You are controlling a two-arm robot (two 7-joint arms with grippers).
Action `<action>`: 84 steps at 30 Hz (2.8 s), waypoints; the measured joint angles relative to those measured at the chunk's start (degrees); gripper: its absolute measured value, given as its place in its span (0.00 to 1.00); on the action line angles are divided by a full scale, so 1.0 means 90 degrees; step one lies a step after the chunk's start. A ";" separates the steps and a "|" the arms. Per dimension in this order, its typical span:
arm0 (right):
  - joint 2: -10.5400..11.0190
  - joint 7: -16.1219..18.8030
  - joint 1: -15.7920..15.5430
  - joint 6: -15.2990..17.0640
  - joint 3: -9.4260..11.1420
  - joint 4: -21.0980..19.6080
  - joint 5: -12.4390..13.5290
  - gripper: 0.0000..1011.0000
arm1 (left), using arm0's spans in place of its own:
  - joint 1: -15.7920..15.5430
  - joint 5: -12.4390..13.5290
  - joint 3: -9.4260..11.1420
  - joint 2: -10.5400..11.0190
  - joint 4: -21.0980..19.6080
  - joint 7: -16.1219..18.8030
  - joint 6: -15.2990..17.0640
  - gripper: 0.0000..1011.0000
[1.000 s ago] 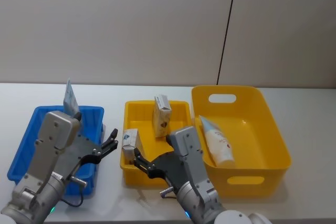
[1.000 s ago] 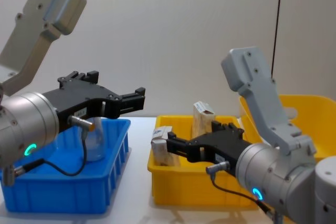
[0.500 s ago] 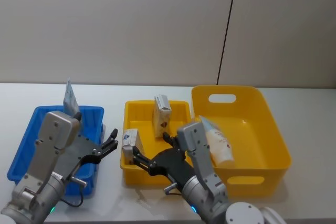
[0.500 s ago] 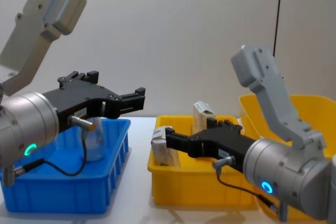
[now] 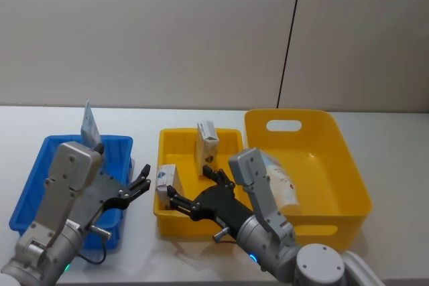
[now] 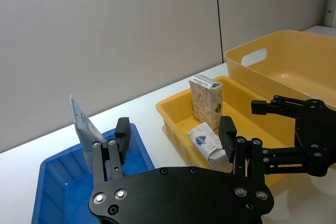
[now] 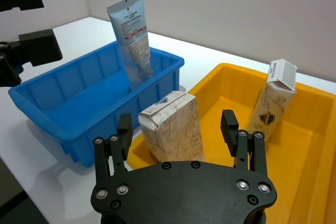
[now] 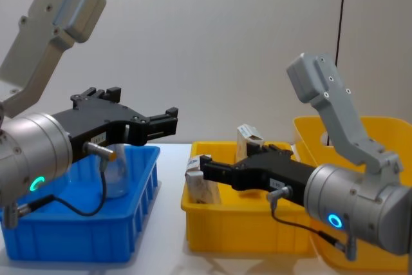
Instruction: Bimanual collaborative sorting of washing and personal care products
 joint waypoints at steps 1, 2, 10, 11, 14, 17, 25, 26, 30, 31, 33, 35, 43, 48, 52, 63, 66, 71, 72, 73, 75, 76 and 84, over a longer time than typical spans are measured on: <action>0.0000 0.0000 0.0000 0.0000 0.0000 0.0000 0.0000 0.99 | 0.0000 0.0000 0.0000 0.0000 0.0000 0.0000 0.0000 0.99; 0.0005 0.0016 0.0022 0.0000 -0.0006 0.0038 0.0007 0.99 | 0.0000 0.0000 0.0000 0.0000 0.0000 0.0000 0.0000 0.99; 0.0029 0.0151 0.0279 0.0060 -0.0076 0.0365 0.0048 0.99 | 0.0000 0.0000 0.0000 0.0000 0.0000 0.0000 0.0000 0.99; 0.0029 0.0157 0.0298 0.0071 -0.0083 0.0388 0.0049 0.99 | 0.0000 0.0000 0.0000 0.0000 0.0000 0.0000 0.0000 0.99; 0.0030 0.0164 0.0380 0.0114 -0.0115 0.0471 0.0049 0.99 | 0.0000 0.0000 0.0000 0.0000 0.0000 0.0000 0.0000 0.99; 0.0024 0.0163 0.0452 0.0161 -0.0149 0.0544 0.0044 0.99 | 0.0000 0.0000 0.0000 0.0000 0.0000 0.0000 0.0000 0.99; 0.0000 0.0115 0.0622 0.0329 -0.0223 0.0701 0.0022 0.99 | 0.0000 0.0000 0.0000 0.0000 0.0000 0.0000 0.0000 0.99; -0.0001 0.0113 0.0636 0.0344 -0.0230 0.0712 0.0021 0.99 | 0.0000 0.0000 0.0000 0.0000 0.0000 0.0000 0.0000 0.99; -0.0005 0.0115 0.0706 0.0392 -0.0260 0.0779 0.0021 0.99 | 0.0000 0.0000 0.0000 0.0000 0.0000 0.0000 0.0000 0.99; -0.0005 0.0118 0.0719 0.0398 -0.0265 0.0794 0.0022 0.99 | 0.0000 0.0000 0.0000 0.0000 0.0000 0.0000 0.0000 0.99; -0.0007 0.0147 0.0766 0.0410 -0.0278 0.0843 0.0031 0.99 | 0.0000 0.0000 0.0000 0.0000 0.0000 0.0000 0.0000 0.99; -0.0008 0.0182 0.0805 0.0415 -0.0294 0.0898 0.0054 0.99 | 0.0000 0.0000 0.0000 0.0000 -0.0001 0.0000 0.0000 0.99; -0.0016 0.0347 0.0957 0.0410 -0.0344 0.1102 0.0140 0.99 | 0.0000 0.0000 0.0000 0.0000 0.0000 0.0000 0.0000 0.99; -0.0025 0.0493 0.1064 0.0378 -0.0377 0.1247 0.0211 0.99 | 0.0000 0.0000 -0.0001 0.0000 0.0000 0.0000 0.0000 0.99; -0.0036 0.0600 0.1147 0.0340 -0.0404 0.1375 0.0263 0.99 | 0.0000 0.0000 0.0000 0.0000 0.0000 0.0000 0.0000 0.99; -0.0071 0.0794 0.1392 0.0233 -0.0481 0.1769 0.0353 0.95 | 0.0000 0.0000 0.0000 0.0000 0.0000 0.0000 0.0000 0.99; -0.0077 0.0810 0.1431 0.0208 -0.0496 0.1848 0.0361 0.89 | 0.0000 0.0000 0.0000 0.0000 0.0000 0.0000 0.0000 0.99; -0.0087 0.0802 0.1511 0.0179 -0.0542 0.1988 0.0360 0.74 | 0.0000 0.0000 0.0000 0.0000 0.0000 0.0000 0.0000 0.99; -0.0088 0.0796 0.1524 0.0176 -0.0548 0.2012 0.0357 0.70 | 0.0000 0.0000 0.0000 0.0000 0.0000 0.0000 0.0000 0.99; -0.0091 0.0783 0.1544 0.0166 -0.0559 0.2049 0.0354 0.66 | 0.0000 0.0000 0.0000 0.0000 0.0000 0.0000 0.0000 0.99; -0.0093 0.0767 0.1559 0.0161 -0.0567 0.2080 0.0342 0.61 | 0.0000 0.0000 0.0000 0.0000 0.0000 0.0000 0.0000 0.99; -0.0094 0.0748 0.1578 0.0158 -0.0576 0.2117 0.0327 0.58 | 0.0000 0.0000 0.0000 0.0000 0.0000 0.0000 0.0000 0.99; -0.0093 0.0644 0.1608 0.0158 -0.0590 0.2169 0.0265 0.36 | 0.0000 0.0000 0.0000 0.0000 0.0000 0.0000 0.0000 0.99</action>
